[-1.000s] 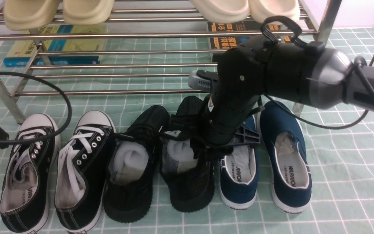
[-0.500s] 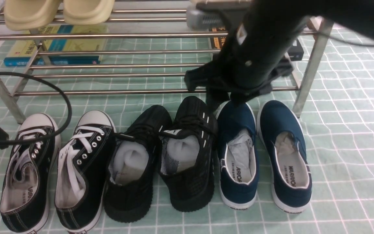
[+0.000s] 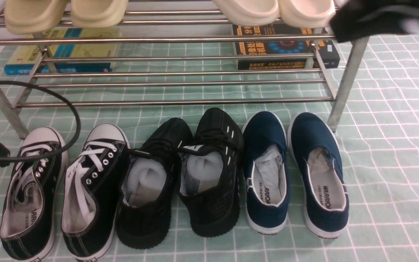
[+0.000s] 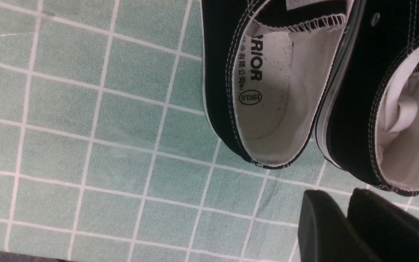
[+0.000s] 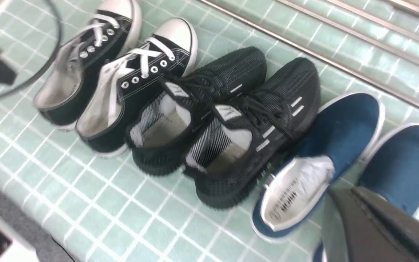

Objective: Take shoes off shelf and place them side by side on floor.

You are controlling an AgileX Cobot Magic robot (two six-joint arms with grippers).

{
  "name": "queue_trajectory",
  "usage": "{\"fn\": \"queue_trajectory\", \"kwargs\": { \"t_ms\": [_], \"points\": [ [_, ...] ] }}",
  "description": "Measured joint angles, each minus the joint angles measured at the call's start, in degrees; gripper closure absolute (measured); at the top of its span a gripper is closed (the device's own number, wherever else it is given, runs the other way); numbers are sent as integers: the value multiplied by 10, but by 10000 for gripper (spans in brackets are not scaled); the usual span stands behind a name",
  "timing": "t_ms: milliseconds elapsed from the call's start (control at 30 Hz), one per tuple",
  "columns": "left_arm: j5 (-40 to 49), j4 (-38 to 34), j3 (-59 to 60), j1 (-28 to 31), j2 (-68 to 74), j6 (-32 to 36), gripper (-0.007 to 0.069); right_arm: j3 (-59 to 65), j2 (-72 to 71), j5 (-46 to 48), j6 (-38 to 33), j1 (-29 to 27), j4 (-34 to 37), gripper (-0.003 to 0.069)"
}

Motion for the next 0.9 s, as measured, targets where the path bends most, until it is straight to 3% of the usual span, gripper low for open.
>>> {"fn": "queue_trajectory", "kwargs": {
  "t_ms": [200, 333, 600, 700, 900],
  "points": [
    [0, 0, 0, 0, 0, 0, 483, 129, -122, 2, -19, 0, 0, 674],
    [0, 0, 0, 0, 0, 0, 480, 294, -219, -51, -20, 0, -4, 674],
    [8, 0, 0, 0, 0, 0, 479, 592, -351, -393, -20, 0, -8, 671],
    [8, 1, 0, 0, 0, 0, 479, 624, -367, -462, -20, 0, -8, 669],
    [8, 1, 0, 0, 0, 0, 476, 631, -375, -493, -20, 0, -8, 666]
  ]
}}
